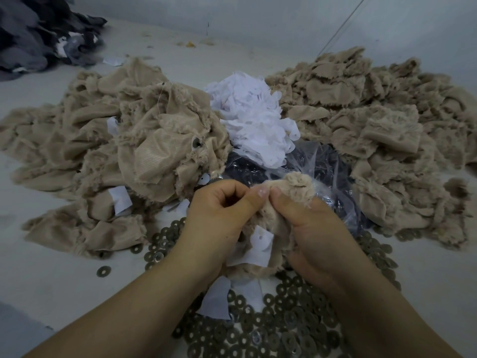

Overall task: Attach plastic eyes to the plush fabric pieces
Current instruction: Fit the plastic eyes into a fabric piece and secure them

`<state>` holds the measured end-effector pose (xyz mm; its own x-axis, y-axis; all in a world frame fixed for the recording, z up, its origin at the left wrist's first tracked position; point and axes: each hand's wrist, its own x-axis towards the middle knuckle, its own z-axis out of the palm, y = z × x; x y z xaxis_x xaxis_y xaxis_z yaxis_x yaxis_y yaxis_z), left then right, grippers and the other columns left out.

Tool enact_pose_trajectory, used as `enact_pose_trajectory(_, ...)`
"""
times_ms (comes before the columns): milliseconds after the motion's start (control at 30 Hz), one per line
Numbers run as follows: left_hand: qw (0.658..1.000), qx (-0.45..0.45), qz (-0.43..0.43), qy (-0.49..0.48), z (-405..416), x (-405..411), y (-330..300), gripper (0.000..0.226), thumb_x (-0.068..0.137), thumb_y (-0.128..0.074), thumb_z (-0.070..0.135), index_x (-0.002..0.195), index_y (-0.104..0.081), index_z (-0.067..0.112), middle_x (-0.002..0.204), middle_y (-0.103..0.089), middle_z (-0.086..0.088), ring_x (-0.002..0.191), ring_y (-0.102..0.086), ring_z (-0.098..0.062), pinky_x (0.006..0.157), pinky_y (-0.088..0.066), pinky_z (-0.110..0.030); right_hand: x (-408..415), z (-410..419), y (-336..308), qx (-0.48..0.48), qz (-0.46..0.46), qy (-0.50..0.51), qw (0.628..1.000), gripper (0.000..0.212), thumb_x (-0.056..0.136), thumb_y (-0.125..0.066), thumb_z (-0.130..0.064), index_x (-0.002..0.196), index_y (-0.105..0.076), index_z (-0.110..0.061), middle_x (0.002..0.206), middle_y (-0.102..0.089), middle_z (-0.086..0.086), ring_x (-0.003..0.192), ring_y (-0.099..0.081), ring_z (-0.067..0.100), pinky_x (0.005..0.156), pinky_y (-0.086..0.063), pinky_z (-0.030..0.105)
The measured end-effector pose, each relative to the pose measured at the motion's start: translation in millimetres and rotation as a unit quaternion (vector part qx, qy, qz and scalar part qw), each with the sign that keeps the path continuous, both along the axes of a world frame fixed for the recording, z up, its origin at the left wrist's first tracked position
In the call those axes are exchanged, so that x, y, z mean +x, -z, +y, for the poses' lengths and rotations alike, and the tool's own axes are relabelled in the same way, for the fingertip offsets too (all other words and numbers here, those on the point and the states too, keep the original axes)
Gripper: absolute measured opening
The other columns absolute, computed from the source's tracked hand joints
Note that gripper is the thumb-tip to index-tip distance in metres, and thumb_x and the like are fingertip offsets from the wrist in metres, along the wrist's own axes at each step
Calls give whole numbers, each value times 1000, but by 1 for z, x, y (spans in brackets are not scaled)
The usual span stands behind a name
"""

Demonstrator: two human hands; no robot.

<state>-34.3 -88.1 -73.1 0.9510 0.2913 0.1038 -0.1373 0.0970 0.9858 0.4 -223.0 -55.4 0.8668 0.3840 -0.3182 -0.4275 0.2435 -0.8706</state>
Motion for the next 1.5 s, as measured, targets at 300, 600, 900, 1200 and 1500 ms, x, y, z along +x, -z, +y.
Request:
enact_pose_trajectory(300,1000,-5,6,-21,-4,-1,1,26,89,-66,25,69,-66,8,72,-57,-31,64,-51,-27,64,-48,-44,-1,1,3,-7,-24,18,1000,40,79,-71,-34,100,-72,-1,98,-76,21,92,-74,36,79,-62,46)
enact_pose_trajectory(600,997,58,-21,-47,-11,0,1,26,96,-59,14,73,-60,2,62,-50,-24,58,-44,-22,51,-41,-42,-5,3,1,67,32,-26,997,41,78,-70,-26,108,-69,2,102,-74,24,93,-74,36,71,-62,40)
enact_pose_trajectory(900,1000,-12,1,25,-16,-4,-1,44,83,-66,39,71,-60,-3,67,-55,-31,59,-52,-23,58,-50,-36,-1,2,7,11,-8,17,1000,32,75,-71,-36,89,-77,-8,96,-76,21,90,-75,33,78,-62,44)
enact_pose_trajectory(1200,986,-161,32,39,-15,-1,0,21,76,-68,23,72,-65,2,76,-60,-21,72,-56,-30,65,-53,-35,-1,10,7,167,165,-17,972,29,77,-68,-28,86,-80,-3,103,-75,22,94,-75,31,80,-61,43)
enact_pose_trajectory(1500,984,-171,18,50,-14,0,0,18,74,-69,21,66,-65,6,69,-60,-15,66,-58,-23,63,-54,-32,0,7,5,175,187,-38,966,31,78,-67,-27,87,-80,0,103,-75,22,88,-76,30,73,-63,40)
